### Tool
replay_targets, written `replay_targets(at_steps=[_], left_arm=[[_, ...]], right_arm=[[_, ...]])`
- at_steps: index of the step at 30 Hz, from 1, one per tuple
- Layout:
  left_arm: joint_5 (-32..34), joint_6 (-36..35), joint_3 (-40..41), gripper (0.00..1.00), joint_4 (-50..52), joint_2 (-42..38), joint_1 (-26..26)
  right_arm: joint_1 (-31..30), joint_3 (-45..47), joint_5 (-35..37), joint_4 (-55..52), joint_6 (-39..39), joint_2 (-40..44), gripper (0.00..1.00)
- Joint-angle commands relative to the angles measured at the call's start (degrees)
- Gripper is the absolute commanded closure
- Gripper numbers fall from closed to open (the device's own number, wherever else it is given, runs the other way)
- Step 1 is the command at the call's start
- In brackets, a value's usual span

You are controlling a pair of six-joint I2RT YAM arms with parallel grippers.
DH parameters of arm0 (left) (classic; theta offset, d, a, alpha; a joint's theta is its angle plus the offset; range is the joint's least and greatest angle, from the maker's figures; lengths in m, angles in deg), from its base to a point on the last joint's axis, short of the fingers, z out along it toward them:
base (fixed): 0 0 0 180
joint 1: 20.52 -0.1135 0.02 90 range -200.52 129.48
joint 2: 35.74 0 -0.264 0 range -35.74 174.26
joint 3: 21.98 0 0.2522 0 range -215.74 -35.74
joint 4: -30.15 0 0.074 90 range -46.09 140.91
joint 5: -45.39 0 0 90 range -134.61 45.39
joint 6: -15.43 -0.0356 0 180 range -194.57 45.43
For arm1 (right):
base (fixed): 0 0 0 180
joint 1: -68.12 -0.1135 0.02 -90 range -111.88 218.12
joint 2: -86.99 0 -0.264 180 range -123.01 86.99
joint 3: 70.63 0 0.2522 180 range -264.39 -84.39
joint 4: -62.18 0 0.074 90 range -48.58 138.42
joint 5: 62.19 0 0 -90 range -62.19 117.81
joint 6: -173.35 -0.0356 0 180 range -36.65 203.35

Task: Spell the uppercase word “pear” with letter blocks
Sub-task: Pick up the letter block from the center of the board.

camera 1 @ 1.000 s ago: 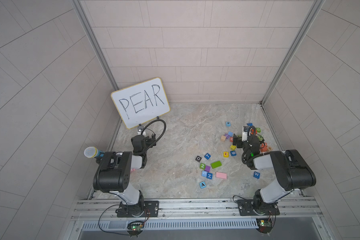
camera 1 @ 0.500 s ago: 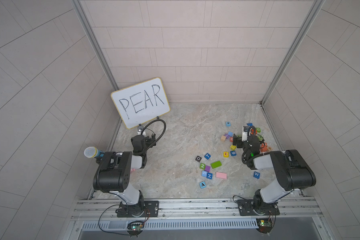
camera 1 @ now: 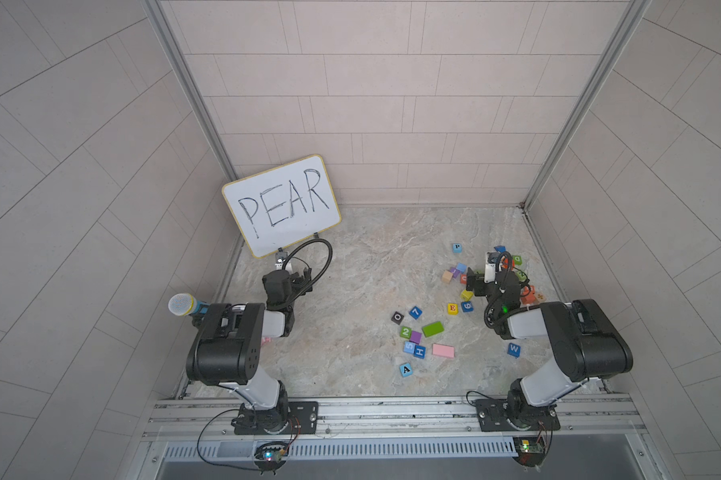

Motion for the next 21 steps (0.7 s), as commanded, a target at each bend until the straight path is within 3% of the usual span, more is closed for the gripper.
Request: replay_targets(at_steps=[1,5,9,11,13,16,18,21], left_arm=[[1.03,-0.34,0.12,0.00,-0.19,-1.73,0.23],[3.07,-0.11,-0.11,0.00,2.17,-4.32,0.62],[9.83,-1.17,-1.63,0.00,9.22,-9.89,3.24],[13.95,-2.64,-3.30,0.00,13.37,-12.32,5.73],[18.92,-2.70,-6.23,0.00,18.92,-14.02,8.64],[24.22,2.64,-12.32,0.00,29.60,-15.37,12.86],[24.75,6.33,-16.39,0.00,35.62,-15.39,15.71],[24.98,11.80,-22.32,0.00,44.23,-14.63,18.85]], right_arm=[[-0.18,0.18,0.74,-0.13,-0.04,0.90,0.00],[-0.43,0.06,2.64,-2.77,-0.48,4.28,0.00],[-1.00,-2.10,2.19,-13.04,0.53,10.98,0.01],[-3.42,-5.02,6.07,-21.65,0.75,15.15,0.01],[-4.06,-7.66,2.52,-26.40,-2.15,19.07,0.02],[-5.25,-12.73,3.09,-35.17,-8.39,22.01,0.00],[-5.77,-18.12,7.13,-43.41,-14.51,22.27,0.00],[-5.93,-23.85,8.48,-50.72,-16.82,20.07,0.00]])
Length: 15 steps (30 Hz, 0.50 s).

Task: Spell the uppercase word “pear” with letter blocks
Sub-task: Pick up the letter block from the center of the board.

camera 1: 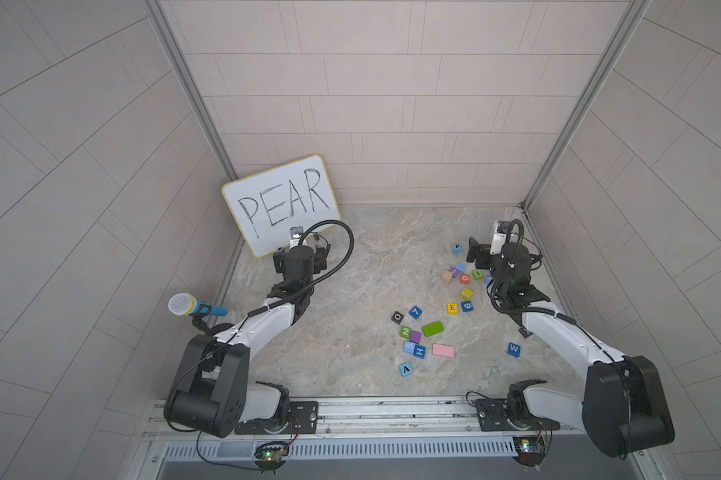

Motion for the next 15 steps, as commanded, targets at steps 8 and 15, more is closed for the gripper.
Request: replay_targets(at_steps=[8,15], left_arm=[[-2.16,12.72,-18.00,0.00,29.31,4.77,4.36],[-3.84,15.10,-27.93,0.00,35.49,10.61,8.85]], right_arm=[[-0.46,-17.83,4.05,-24.73,-8.31,-12.02,0.00],[-0.38,-26.32,2.54,-30.64,-5.06,-21.26,0.01]])
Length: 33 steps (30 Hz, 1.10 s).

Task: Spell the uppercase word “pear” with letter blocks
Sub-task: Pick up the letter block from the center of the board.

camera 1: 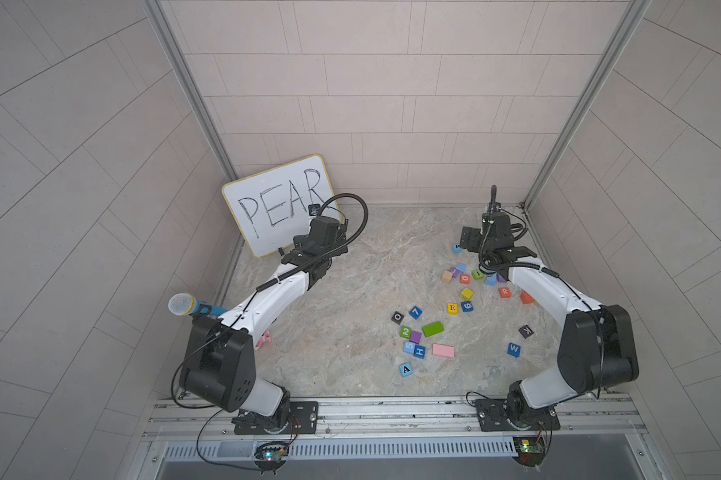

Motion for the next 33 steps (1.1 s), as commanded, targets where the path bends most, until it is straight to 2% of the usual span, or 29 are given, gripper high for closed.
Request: replay_targets(at_steps=[1,3,5,10,16,33], left_arm=[[-1.05,2.09,-4.19,0.00,5.64,2.15,3.04],[-1.65,2.00,-5.69,0.00,5.93,3.56,4.86],[-3.02,1.47,-6.89,0.00,6.03,4.94,6.15],[-8.15,2.58,-8.95,0.00,5.85,9.13,6.77],[-10.30,3.32,-10.46,0.01,5.94,11.86,6.87],[-14.97,4.96,-8.84,0.01,5.70,12.99,6.87]], right_arm=[[-0.31,-3.55,-0.23,-5.68,1.26,-2.94,0.01],[-0.25,-5.09,-0.65,-6.71,1.64,-5.48,0.03],[-0.11,-6.56,-1.33,-7.87,1.69,-7.73,0.10],[-0.01,-10.07,-3.41,-9.87,1.48,-12.73,0.21],[0.11,-11.67,-3.67,-10.22,1.39,-15.88,0.24],[0.43,-18.56,-6.50,-14.10,0.07,-25.66,0.40]])
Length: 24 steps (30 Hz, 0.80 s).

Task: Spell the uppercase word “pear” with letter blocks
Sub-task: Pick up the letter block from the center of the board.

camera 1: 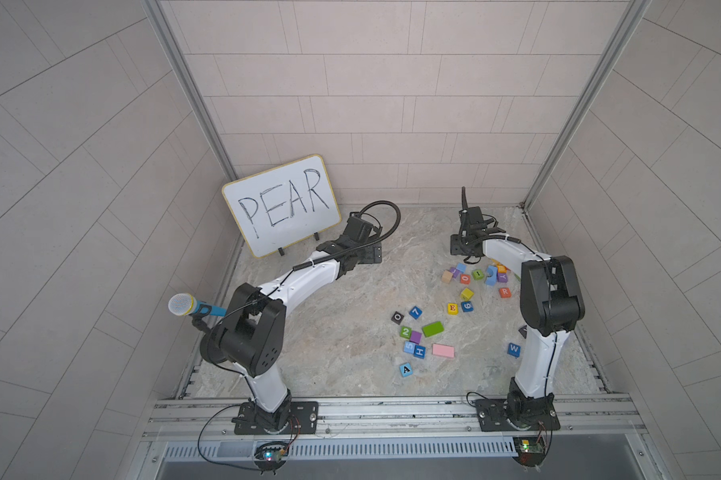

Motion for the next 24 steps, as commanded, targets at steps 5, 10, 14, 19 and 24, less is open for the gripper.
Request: replay_targets(at_steps=[5,10,14,19,24], left_arm=[[-0.48,0.29,-0.21,0.01,0.05,0.51,-0.14],[-0.89,0.46,-0.18,0.01,-0.78,1.29,-0.14],[-1.51,0.52,-0.92,0.01,-0.60,2.24,-0.10],[-1.34,0.49,-1.11,0.01,-1.02,2.37,-0.12],[-1.51,0.61,-1.21,0.01,-1.55,3.38,-0.13]], right_arm=[[0.41,-3.88,0.30,-2.13,-1.78,-4.72,0.42],[0.61,-6.68,-1.12,-2.23,-2.91,-7.78,0.45],[0.69,-9.70,-1.34,-3.69,-3.84,-10.16,0.45],[1.03,-11.56,-1.56,-4.52,-4.69,-11.44,0.46],[1.07,-13.36,-1.41,-6.09,-4.71,-12.62,0.46]])
